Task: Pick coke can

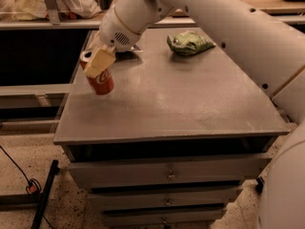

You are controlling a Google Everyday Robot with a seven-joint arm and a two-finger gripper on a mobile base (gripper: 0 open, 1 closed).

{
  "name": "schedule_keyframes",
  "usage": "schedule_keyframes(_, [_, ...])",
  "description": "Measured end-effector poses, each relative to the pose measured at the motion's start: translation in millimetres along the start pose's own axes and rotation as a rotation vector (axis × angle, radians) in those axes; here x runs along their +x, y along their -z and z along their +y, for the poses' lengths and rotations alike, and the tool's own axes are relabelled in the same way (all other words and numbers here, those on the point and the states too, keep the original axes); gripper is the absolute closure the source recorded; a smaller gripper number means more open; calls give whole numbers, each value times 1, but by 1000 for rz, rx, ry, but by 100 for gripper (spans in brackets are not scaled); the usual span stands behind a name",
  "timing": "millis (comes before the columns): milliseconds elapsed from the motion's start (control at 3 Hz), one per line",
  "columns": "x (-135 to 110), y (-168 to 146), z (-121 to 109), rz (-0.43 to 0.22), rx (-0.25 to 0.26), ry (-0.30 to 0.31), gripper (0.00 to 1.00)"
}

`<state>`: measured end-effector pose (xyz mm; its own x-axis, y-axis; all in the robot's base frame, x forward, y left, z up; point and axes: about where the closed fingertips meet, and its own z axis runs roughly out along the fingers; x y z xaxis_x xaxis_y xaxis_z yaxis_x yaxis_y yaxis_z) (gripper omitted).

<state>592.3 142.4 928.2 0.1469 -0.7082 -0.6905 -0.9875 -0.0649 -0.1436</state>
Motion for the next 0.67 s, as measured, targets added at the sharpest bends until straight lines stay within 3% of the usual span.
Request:
schedule_keyframes(333, [-12, 40, -12, -15, -29, 63, 100])
schedule_keyframes(667, [-12, 38, -12, -14, -31, 62, 100])
